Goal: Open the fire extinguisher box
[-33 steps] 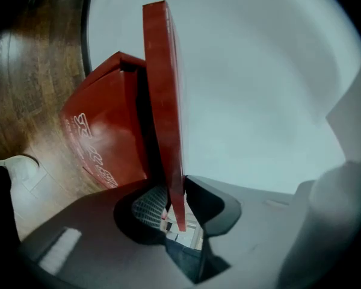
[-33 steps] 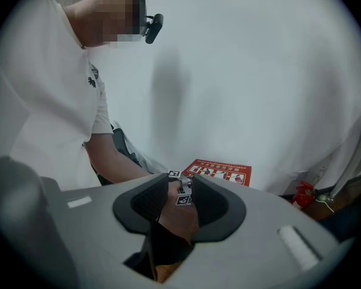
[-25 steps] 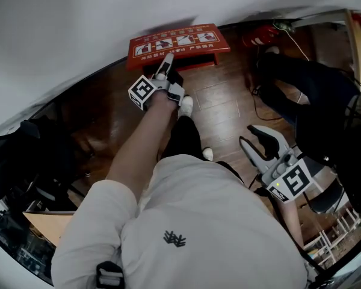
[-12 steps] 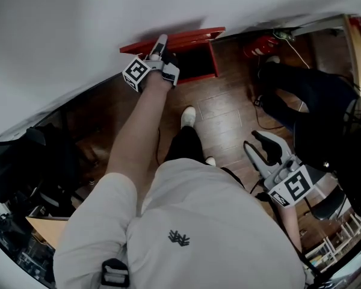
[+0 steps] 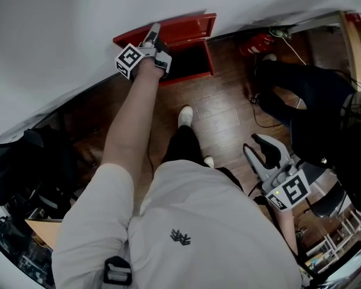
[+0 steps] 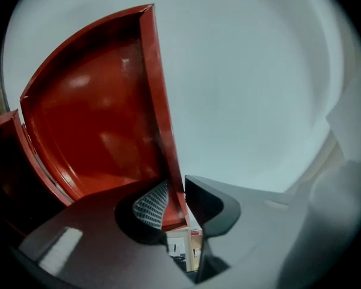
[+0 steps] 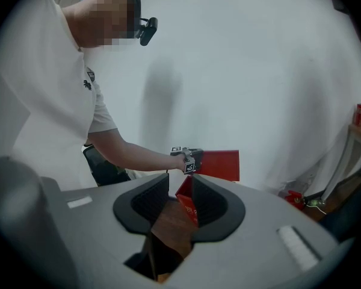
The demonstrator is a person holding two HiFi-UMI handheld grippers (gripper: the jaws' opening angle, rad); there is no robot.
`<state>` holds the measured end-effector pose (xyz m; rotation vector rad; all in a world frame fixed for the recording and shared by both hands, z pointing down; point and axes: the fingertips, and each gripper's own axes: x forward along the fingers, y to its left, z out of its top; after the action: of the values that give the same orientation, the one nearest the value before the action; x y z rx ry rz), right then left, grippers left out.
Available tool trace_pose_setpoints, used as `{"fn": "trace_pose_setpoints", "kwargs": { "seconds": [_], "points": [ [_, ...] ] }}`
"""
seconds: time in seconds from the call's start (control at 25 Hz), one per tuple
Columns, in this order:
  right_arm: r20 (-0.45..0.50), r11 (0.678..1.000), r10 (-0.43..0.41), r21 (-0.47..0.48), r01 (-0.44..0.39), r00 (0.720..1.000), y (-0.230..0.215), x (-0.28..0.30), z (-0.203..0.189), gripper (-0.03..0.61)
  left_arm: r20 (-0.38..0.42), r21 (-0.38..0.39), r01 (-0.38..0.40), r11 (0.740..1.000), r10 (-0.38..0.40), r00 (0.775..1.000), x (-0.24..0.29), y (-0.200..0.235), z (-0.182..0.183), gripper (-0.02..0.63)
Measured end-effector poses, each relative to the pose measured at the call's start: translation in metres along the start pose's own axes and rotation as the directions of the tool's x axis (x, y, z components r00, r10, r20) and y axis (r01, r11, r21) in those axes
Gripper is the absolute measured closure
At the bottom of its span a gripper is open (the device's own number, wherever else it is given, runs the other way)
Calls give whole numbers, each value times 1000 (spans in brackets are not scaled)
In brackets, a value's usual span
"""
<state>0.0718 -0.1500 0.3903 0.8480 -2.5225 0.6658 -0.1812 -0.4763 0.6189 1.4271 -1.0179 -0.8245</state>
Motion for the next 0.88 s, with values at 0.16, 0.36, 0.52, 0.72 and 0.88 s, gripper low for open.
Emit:
{"fn": "trace_pose_setpoints", "kwargs": {
  "seconds": [0.16, 0.36, 0.52, 0.72, 0.88],
  "points": [
    [11, 1000, -10, -8, 10, 1000, 4, -15, -5, 474, -21, 55, 11, 998, -10, 1000, -1, -10, -6, 448],
    [43, 999, -4, -38, 6, 999, 15, -33, -14, 474, -18, 146, -45, 988, 48, 999, -22, -20, -14, 354],
    [91, 997, 20, -80, -13, 996, 29, -55, -23, 476, -27, 195, -21, 981, 27, 999, -69, -43, -40, 348],
    [176, 981, 85, -186, -51, 981, 49, -96, -36, 483, -127, 294, 129, 947, -95, 987, -154, -112, -111, 353],
    [211, 964, 146, -249, -91, 967, 82, -141, -69, 483, -209, 445, 220, 868, -138, 968, -255, -173, -184, 354]
  ]
}}
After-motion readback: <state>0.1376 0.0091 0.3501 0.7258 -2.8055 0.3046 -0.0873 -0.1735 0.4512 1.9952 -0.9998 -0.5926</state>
